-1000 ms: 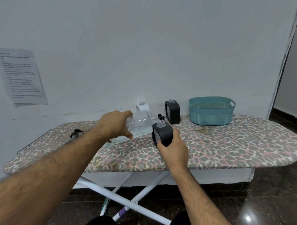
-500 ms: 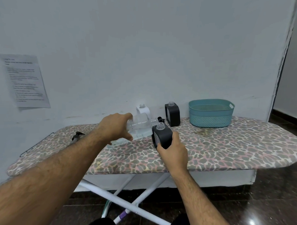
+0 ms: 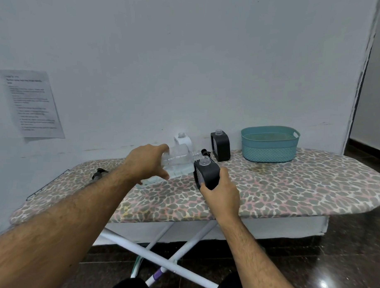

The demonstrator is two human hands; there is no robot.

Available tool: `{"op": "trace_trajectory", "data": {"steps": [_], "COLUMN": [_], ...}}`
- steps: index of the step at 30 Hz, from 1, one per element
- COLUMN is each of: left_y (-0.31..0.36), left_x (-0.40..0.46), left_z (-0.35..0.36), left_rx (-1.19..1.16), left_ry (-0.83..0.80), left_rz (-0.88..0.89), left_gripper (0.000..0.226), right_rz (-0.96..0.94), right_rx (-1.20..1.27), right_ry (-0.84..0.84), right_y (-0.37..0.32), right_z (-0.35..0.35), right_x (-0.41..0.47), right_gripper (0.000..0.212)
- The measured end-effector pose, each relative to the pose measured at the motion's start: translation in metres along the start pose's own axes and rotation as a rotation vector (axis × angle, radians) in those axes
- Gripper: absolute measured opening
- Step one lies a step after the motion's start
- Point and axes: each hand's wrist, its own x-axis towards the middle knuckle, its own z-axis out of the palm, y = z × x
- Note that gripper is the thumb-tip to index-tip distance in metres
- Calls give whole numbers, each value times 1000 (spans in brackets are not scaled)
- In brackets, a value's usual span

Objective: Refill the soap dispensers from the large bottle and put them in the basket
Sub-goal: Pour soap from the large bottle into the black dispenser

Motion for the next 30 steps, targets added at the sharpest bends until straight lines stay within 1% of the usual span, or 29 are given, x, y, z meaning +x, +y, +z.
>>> {"op": "trace_trajectory", "data": {"steps": [6,30], "left_y": [1,5], "left_x": [-1,-2], "left_z": [-4,-8], "left_rx": [32,35], "left_ry": [0,-5], "left_rz": [1,4], "left_gripper": [75,75], "right_rz": [-2,1], "right_rx": [5,11], "right_ry": [4,-4], "right_y": [0,0], "right_z": [1,0], "right_x": [0,0], "right_gripper": [43,46]}}
